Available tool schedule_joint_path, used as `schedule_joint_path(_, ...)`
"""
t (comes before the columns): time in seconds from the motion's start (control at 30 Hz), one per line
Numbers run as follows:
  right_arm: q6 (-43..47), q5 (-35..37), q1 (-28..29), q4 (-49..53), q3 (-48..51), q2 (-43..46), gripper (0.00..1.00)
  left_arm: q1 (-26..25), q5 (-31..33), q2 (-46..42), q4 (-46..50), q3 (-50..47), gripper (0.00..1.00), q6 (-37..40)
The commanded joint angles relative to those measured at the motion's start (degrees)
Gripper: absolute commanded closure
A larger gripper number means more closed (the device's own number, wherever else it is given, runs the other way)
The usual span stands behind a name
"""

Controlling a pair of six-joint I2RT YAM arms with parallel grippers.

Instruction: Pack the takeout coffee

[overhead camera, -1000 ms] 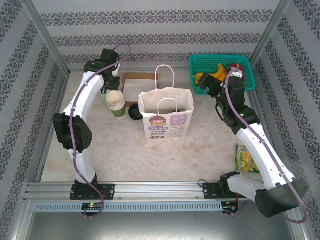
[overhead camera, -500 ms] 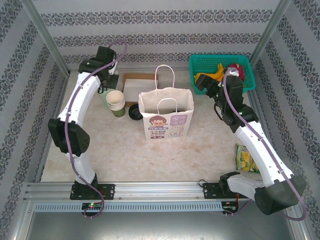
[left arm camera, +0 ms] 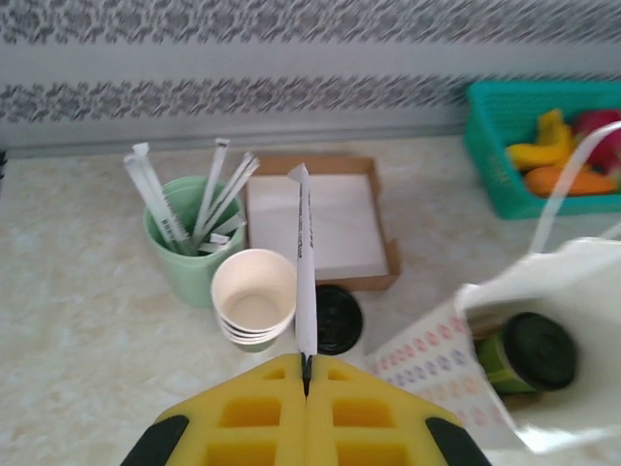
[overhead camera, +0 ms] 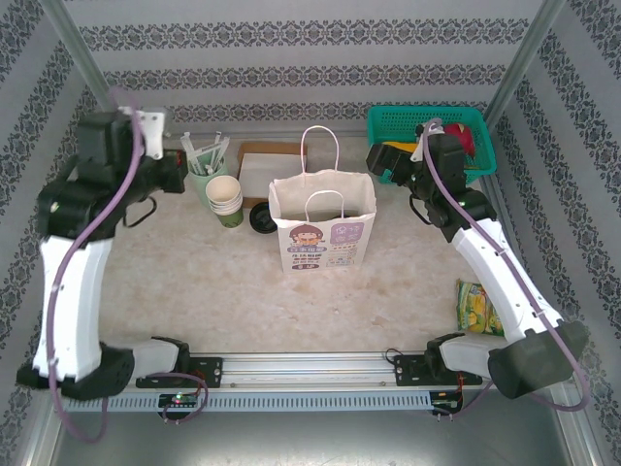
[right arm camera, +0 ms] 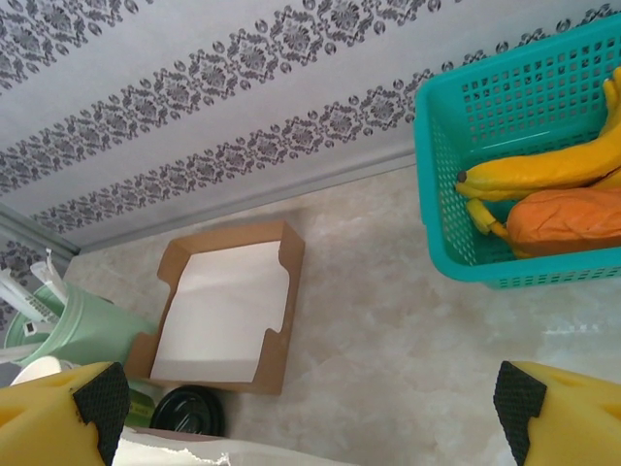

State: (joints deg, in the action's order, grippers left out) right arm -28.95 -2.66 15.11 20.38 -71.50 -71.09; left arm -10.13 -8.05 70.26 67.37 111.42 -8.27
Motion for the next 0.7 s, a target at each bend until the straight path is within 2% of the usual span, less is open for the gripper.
schedule_joint_path(0.0, 1.1, -1.6, -0.4, 1.1, -2.3, -0.9, 0.02, -0.5, -8.3, -5.2, 1.3, -1.7, 1.0, -1.6)
schedule_joint_path(0.1, 1.0, -2.7, -0.4, 1.6, -3.5, -1.9, 0.02, -0.5, -14.2, -8.4, 1.0, -2.7, 1.0, -1.5)
schedule_joint_path(0.17, 0.9, -3.4, -0.4, 1.9, -4.2, -2.5, 0.02, -0.5, -21.8, -9.5, -0.6, -4.9, 1.0, -1.1)
schedule_joint_path(0.23, 0.4, -3.8, -0.4, 2.1, -4.5, -2.9, 0.02, -0.5, -25.4, -9.7, -1.7, -6.7, 1.0, -1.0)
schedule_joint_path(0.3, 0.0, -4.4, -0.4, 2.0, -4.4, -3.0, 0.02, -0.5, -25.2, -9.4, -1.6, -8.0, 1.0, -0.3)
schedule_joint_path(0.43, 0.3, -5.7, -0.3, 2.4, -4.4, -3.0, 0.02, -0.4, -30.0, -7.6, -1.3, -9.5, 1.0, 2.4)
schedule_joint_path(0.67, 1.8, -7.2, -0.3, 4.0, -4.7, -3.4, 0.03, -0.9, -32.4, -4.9, -1.2, -12.6, 1.0, 7.2)
